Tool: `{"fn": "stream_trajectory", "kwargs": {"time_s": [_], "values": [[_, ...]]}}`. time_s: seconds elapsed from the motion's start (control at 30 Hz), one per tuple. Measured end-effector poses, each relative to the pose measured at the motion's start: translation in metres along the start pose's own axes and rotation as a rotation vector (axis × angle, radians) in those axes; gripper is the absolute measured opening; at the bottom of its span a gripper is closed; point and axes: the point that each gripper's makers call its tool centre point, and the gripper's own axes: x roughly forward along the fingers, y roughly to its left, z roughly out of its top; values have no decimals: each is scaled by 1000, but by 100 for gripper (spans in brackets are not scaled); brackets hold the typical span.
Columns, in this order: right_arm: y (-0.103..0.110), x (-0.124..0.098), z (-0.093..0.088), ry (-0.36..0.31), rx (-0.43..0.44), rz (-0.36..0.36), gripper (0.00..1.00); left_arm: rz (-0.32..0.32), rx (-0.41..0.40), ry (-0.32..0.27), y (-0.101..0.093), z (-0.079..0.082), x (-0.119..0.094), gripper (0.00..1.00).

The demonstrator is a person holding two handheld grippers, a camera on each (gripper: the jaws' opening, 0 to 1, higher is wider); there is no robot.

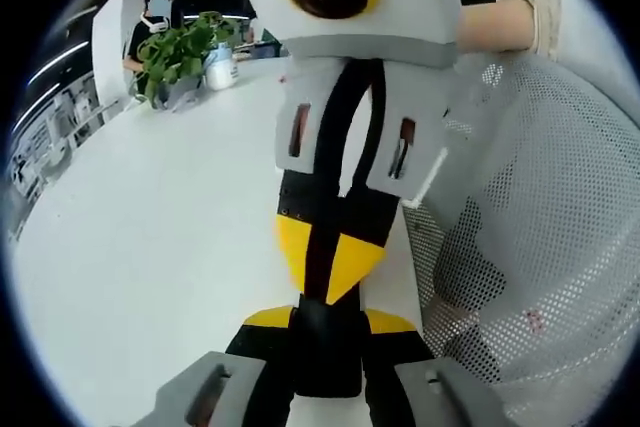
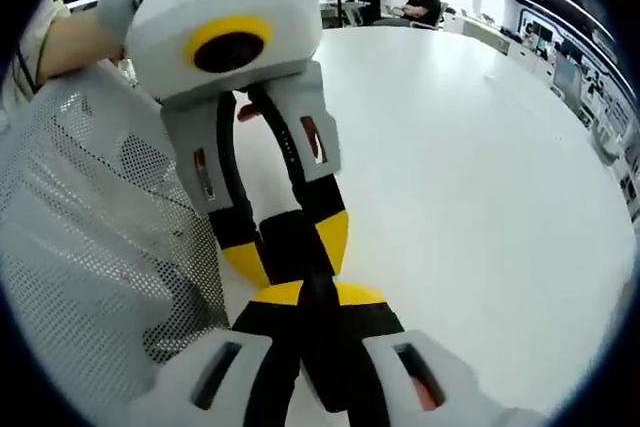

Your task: Press the specified remote control buttons in sequence, fully releasing each button before pressing the next.

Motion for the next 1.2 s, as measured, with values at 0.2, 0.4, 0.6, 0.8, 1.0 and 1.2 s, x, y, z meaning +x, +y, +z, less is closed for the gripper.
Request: {"fn": "stream_trajectory", "kwargs": {"time_s": [0.2, 0.4, 0.6, 0.8, 1.0, 1.2], "values": [[1, -5, -18, 55, -5, 34, 25, -1, -2, 0, 0, 0, 0, 25], [-3, -7, -27, 81, -33, 33, 27, 1, 7, 0, 0, 0, 0, 25], [-5, -8, -33, 94, -35, 27, 27, 13, 3, -2, 0, 0, 0, 25], [-5, -7, -35, 119, -121, -11, 27, 32, -1, -7, 0, 1, 1, 25], [-5, -8, -36, 103, -102, -20, 26, 63, -37, 6, 1, 3, 2, 26], [-4, -8, -36, 87, -84, -46, 26, 70, -161, -40, 1, 9, 4, 42]]}}
